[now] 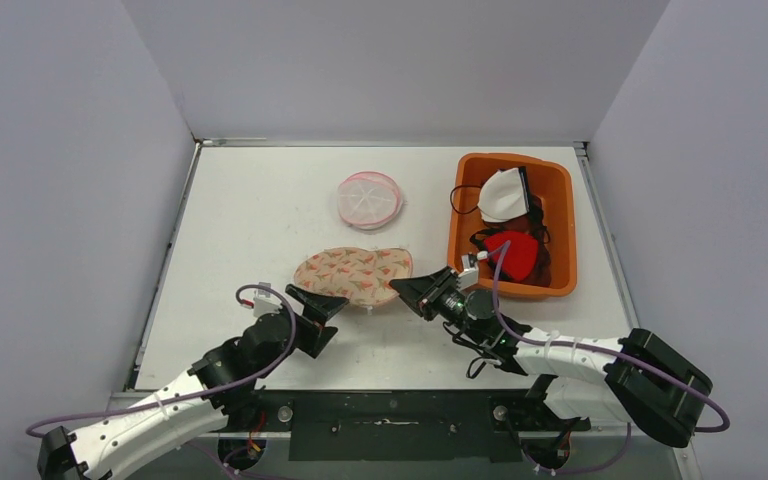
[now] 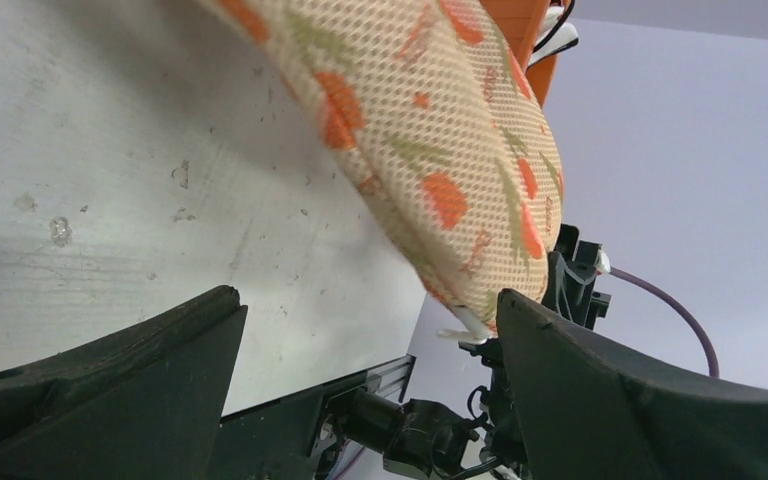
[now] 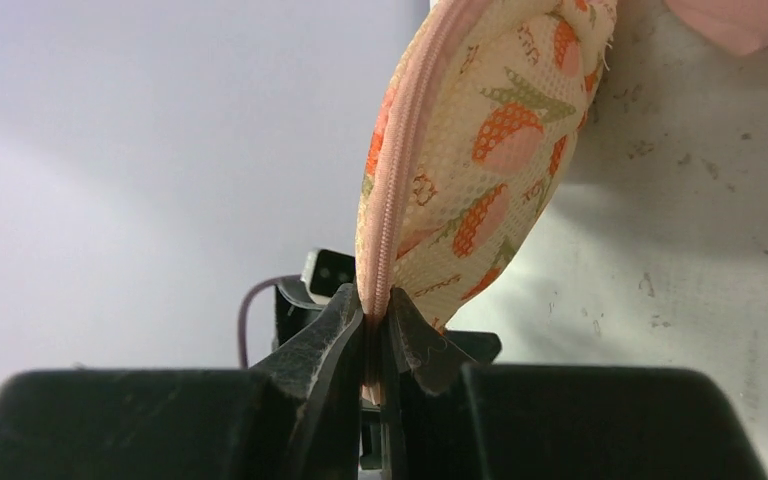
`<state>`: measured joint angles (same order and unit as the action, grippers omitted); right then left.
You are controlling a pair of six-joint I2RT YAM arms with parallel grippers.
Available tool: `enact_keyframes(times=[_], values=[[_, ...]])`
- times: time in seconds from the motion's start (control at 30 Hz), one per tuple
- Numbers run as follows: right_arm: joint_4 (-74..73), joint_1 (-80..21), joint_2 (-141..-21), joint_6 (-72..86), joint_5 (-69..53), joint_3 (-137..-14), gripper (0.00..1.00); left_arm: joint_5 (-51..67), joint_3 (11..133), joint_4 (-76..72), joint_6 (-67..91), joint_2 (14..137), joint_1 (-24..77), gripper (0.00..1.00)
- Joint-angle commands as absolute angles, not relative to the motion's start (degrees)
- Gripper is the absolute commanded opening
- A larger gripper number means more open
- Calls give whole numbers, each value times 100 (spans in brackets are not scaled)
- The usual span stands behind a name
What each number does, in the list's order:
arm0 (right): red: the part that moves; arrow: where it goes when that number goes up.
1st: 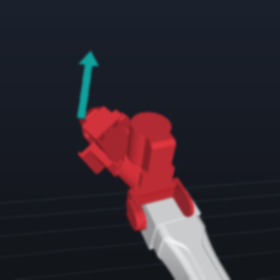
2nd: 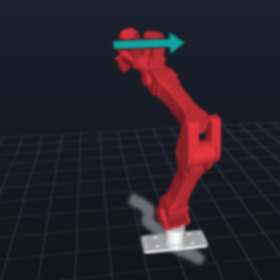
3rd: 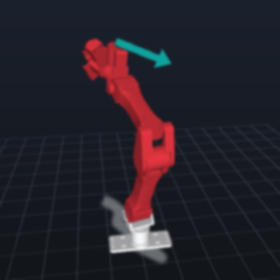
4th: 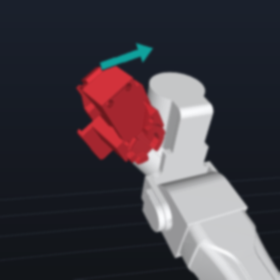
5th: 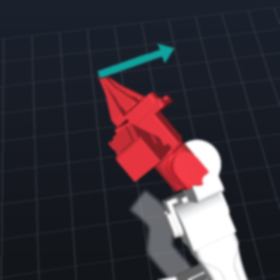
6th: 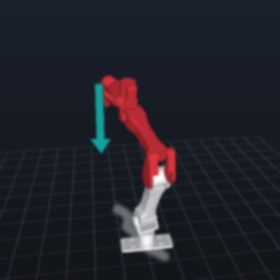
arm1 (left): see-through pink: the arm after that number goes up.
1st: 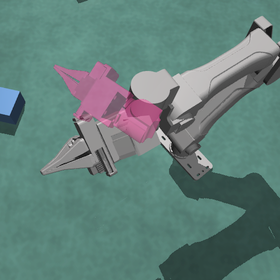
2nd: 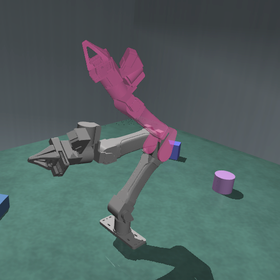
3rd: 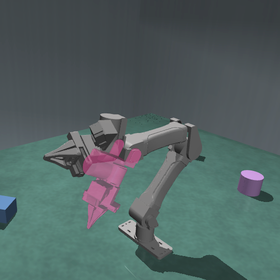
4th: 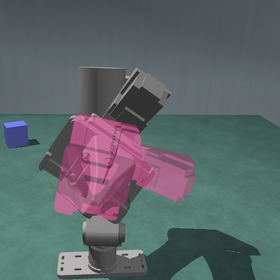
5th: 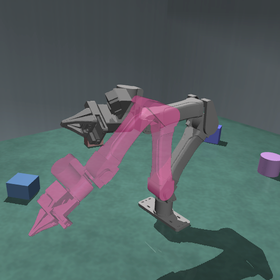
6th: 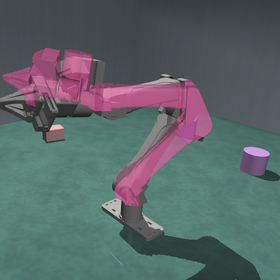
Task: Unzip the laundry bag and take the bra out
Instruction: Unzip the laundry bag at the center of the board.
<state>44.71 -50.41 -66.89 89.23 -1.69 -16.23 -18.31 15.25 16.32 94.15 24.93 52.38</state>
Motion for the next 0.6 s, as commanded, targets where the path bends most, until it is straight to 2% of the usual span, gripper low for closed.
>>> enact_keyframes(times=[0.0, 0.37, 0.43, 0.53, 0.57], values=[[5481, -5114, -6614, 9266, 491, -1423, 5, -2399, 1153, 109, 10231, 2681, 5529, 96], [6447, -5281, -7027, 9137, 495, -1247, 5, -3002, 714, -1847, 10727, 3950, 5533, 96], [6766, -5310, -7156, 9081, 452, -1212, 5, -2945, 715, -2118, 10748, 4229, 5441, 99], [7469, -5339, -7423, 8897, 291, -1138, 5, -2804, 685, -2512, 10759, 4544, 5267, 83], [7619, -5343, -7512, 8869, 258, -1124, 5, -2788, 668, -2596, 10751, 4581, 5221, 80]])
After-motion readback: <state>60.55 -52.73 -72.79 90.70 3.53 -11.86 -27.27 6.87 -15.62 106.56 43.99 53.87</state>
